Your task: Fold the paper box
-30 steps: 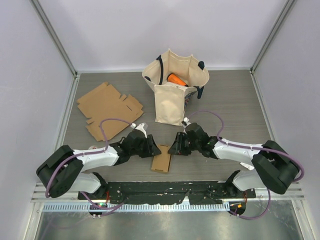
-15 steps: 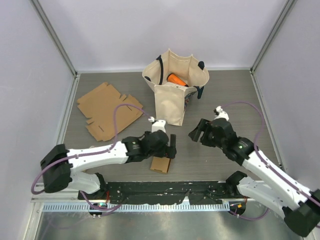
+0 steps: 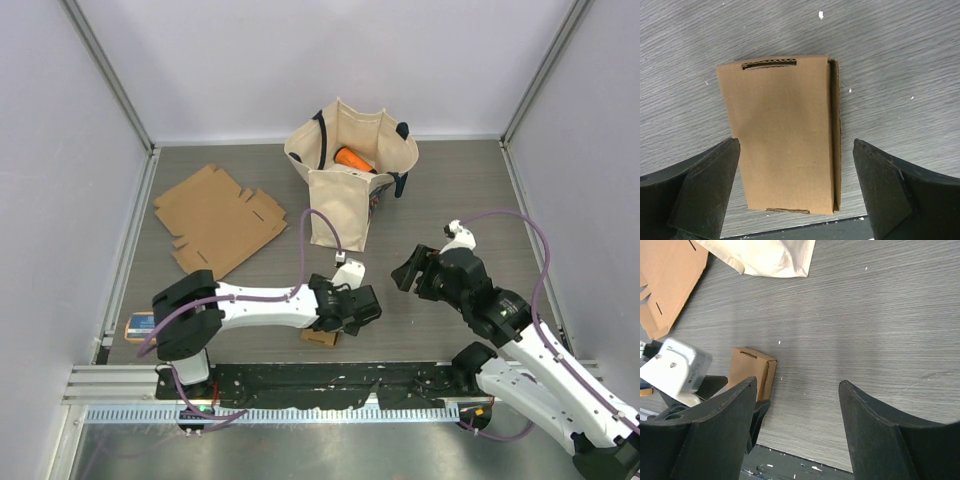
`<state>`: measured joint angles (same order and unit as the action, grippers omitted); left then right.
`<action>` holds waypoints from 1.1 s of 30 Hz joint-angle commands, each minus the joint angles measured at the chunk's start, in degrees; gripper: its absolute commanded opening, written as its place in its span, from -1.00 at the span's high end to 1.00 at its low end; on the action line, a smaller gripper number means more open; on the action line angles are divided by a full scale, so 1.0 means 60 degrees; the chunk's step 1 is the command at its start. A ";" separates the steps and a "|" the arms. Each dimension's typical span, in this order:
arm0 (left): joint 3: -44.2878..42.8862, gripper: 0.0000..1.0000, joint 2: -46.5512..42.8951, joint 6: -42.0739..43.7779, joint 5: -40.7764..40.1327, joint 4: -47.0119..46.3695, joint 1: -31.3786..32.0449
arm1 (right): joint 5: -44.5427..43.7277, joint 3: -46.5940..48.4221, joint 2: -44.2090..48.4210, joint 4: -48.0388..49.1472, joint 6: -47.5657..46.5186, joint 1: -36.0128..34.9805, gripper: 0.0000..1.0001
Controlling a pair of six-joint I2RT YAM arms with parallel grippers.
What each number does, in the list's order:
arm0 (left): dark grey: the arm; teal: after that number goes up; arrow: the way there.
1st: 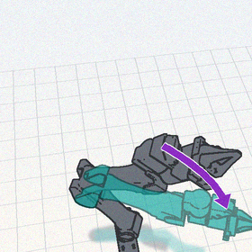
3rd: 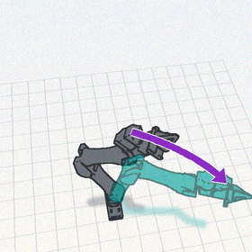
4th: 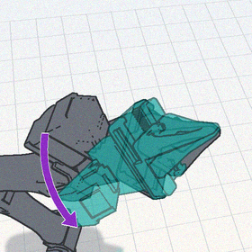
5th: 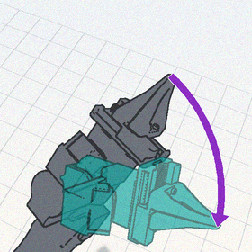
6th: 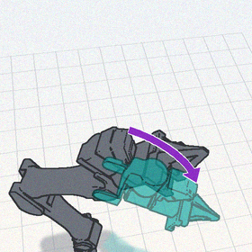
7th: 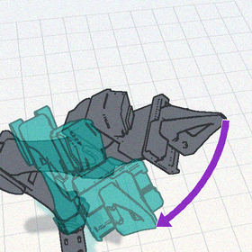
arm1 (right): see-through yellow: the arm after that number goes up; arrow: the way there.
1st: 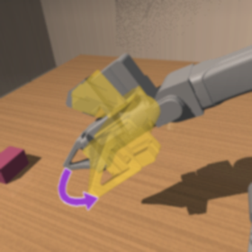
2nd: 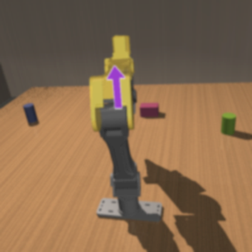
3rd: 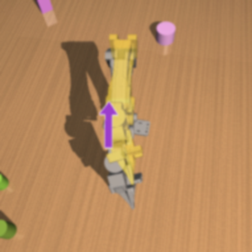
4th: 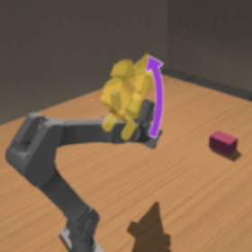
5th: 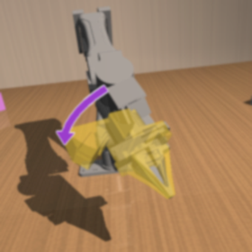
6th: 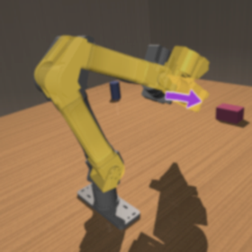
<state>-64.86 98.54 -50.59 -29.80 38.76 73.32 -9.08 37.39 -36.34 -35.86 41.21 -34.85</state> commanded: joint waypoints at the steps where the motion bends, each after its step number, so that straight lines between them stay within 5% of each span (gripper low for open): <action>1: -0.0425 -0.99 0.0348 -0.0255 -0.0716 0.0702 0.0129 | 0.0063 -0.0079 0.0168 0.0189 -0.0145 0.0008 -0.44; 22: 0.0790 -0.99 -0.0177 0.0858 0.0747 -0.0658 -0.0266 | 0.0854 -0.0313 -0.0067 0.0702 -0.0042 0.0037 -0.38; 24: 0.1140 -0.88 -0.0368 0.0946 0.1141 -0.1169 -0.0383 | 0.0971 -0.0357 -0.0183 0.0819 -0.0013 0.0008 -0.39; 33: 0.3583 -0.69 -0.3383 0.1195 0.3469 -0.4182 -0.1597 | 0.3400 -0.1644 -0.1326 0.2908 0.0354 0.0037 -0.44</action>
<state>-49.17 87.00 -44.47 -17.96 26.39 67.55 2.72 30.98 -43.03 -28.27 42.19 -34.76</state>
